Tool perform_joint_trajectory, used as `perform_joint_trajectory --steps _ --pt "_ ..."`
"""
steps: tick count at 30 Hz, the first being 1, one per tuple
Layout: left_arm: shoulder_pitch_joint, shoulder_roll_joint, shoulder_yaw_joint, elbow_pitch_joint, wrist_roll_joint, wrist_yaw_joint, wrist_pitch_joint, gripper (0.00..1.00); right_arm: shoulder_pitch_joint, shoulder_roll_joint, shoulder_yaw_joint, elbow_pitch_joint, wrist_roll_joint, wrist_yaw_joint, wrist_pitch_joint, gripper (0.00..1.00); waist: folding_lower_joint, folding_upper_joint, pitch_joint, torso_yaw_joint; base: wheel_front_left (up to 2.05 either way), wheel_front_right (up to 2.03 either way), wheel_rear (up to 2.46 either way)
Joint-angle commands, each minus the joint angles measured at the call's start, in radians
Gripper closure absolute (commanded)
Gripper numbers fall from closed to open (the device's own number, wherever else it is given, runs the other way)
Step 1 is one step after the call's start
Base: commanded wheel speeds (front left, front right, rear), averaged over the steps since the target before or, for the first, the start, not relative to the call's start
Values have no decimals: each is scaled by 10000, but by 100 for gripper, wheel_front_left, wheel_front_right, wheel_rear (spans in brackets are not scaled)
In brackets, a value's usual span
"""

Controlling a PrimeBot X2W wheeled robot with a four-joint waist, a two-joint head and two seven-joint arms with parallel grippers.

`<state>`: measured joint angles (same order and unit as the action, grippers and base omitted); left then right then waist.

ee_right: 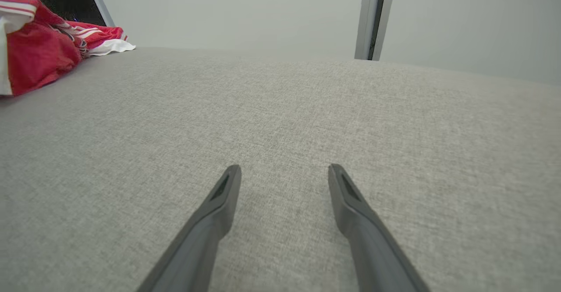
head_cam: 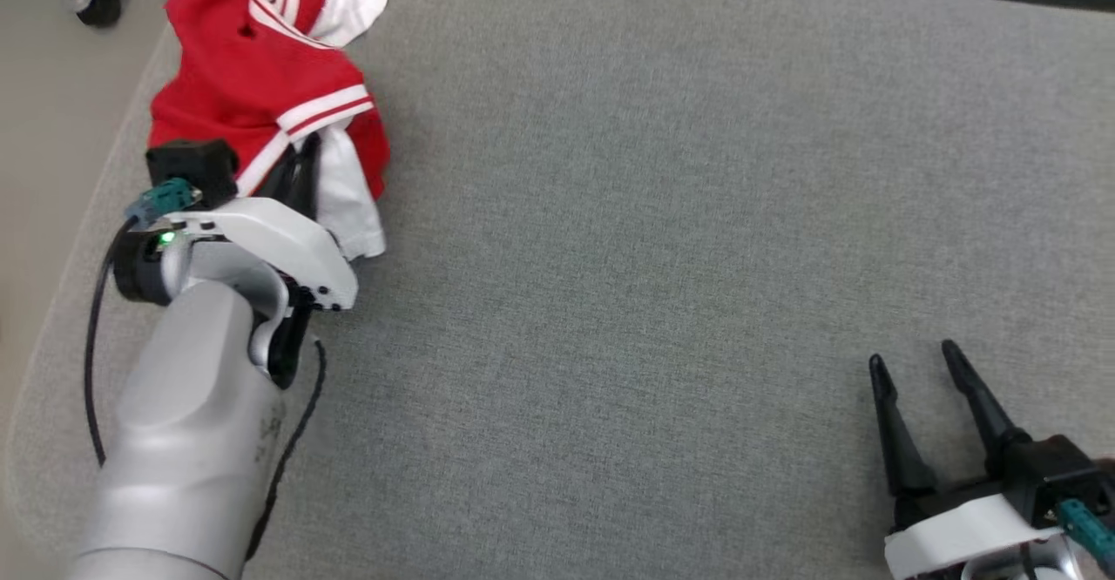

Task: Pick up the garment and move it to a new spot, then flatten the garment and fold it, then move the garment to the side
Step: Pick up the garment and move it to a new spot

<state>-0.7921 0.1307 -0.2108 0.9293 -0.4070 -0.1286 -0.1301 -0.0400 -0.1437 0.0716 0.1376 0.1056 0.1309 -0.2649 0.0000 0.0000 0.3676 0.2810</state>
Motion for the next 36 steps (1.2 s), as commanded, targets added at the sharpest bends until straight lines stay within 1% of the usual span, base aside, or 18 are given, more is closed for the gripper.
perform_joint_trajectory --steps 1,2,4,7,11,13,15,18,20,23,26,27,29,32,34,36 --pt "410 -149 -424 -699 -300 -26 -99 100 289 182 43 187 121 -3 5 0 0 0 -963 -265 0 0 0" --pt "410 -149 -424 -699 -300 -26 -99 100 289 182 43 187 121 -3 5 0 0 0 -963 -265 0 0 0" --pt "798 -241 -874 -1674 -802 -19 48 100 413 347 64 262 209 -3 5 0 0 0 -1373 -426 0 0 0" --pt "1529 -260 -1500 -3360 -1260 -19 422 100 738 563 72 387 322 -3 5 0 0 0 -1957 -704 0 0 0" --pt "2565 -358 -2123 -5914 -1661 -13 1207 100 960 716 125 441 408 -3 3 0 0 0 -2485 -1203 0 0 0" --pt "3079 -438 -2474 -7260 -1815 65 1659 100 1028 774 140 443 438 -3 3 0 0 0 -2657 -1487 0 0 0" --pt "3532 -514 -2866 -8500 -1942 200 2126 100 1061 808 129 451 436 -3 5 0 0 0 -2764 -1757 0 0 0" --pt "4043 -598 -3400 -9988 -2146 468 2666 100 1078 840 113 454 456 -3 3 0 0 0 -2856 -2169 0 0 0" --pt "4268 -638 -3695 -10790 -2241 687 2927 100 1092 852 83 433 470 -3 3 0 0 0 -2847 -2423 0 0 0" --pt "4464 -682 -3918 -11583 -2473 988 3221 100 1088 876 43 409 488 -3 5 0 0 0 -2759 -2773 0 0 0" --pt "4622 -633 -3952 -11636 -2582 1259 3515 100 1097 890 -16 384 511 -3 5 0 0 0 -2635 -3048 0 0 0" --pt "4669 -594 -3904 -11449 -2693 1328 3633 100 1087 898 0 378 522 -3 5 0 0 0 -2572 -3135 0 0 0" --pt "4755 -593 -3753 -10821 -3126 1303 3825 100 1030 904 9 371 536 -3 5 0 0 0 -2424 -3275 0 0 0" --pt "4463 -429 -3409 -9349 -3285 1273 3824 100 887 908 120 412 573 -3 5 0 0 0 -2245 -3486 0 0 0" --pt "4096 -373 -3177 -8101 -3085 1294 3491 100 793 911 185 430 653 -3 3 0 0 0 -2140 -3607 0 0 0" --pt "3844 -410 -3018 -6849 -3080 1171 3119 100 691 909 262 467 718 -3 5 0 0 0 -2065 -3724 0 0 0"
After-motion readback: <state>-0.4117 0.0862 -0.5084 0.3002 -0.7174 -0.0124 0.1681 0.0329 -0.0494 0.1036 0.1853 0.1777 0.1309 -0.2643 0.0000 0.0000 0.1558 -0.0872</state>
